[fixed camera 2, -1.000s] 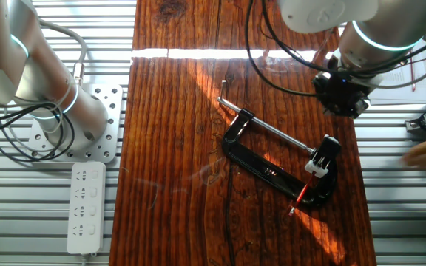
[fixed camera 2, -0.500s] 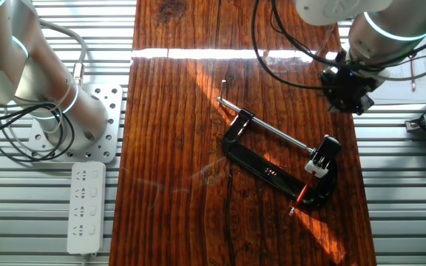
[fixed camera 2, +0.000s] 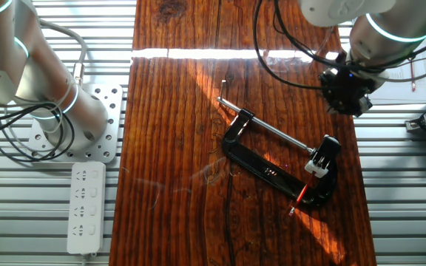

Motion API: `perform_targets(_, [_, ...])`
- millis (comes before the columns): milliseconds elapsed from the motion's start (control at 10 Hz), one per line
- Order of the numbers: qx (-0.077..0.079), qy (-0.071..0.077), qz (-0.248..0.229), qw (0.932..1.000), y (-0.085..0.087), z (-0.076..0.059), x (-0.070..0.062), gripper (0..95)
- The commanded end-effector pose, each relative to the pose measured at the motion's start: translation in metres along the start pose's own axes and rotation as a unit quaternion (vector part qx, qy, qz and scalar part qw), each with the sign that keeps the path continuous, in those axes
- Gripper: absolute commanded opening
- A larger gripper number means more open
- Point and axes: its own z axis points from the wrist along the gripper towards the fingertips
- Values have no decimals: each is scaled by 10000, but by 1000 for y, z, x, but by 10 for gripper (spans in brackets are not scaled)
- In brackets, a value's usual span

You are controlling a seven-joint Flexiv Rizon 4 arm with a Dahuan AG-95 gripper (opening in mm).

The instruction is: Sharpen the pencil with a pencil sharpener

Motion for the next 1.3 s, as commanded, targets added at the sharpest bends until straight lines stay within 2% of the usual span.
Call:
perform_targets(100, [0,32,84,10000,1,0,1,0])
perform_targets(200, [-64,138,244,9996,1,0,1,0])
perform_targets(300, [-3,244,372,9990,1,0,1,0])
perform_targets(400, [91,253,396,9989,1,0,1,0])
perform_targets(500, [97,236,370,9990,1,0,1,0])
perform_targets(600, [102,239,93,9996,7,-6,4,0])
perform_targets(800, [110,261,-220,9994,6,-6,4,0])
perform_targets(1000, [98,214,-353,9991,4,-2,4,0])
perform_targets(1100, [122,123,-569,9982,1,5,3,0])
perform_targets(1200, [79,-8,-737,9972,-2,11,0,0])
perform_targets(1300, [107,-34,-890,9960,-7,17,-2,0])
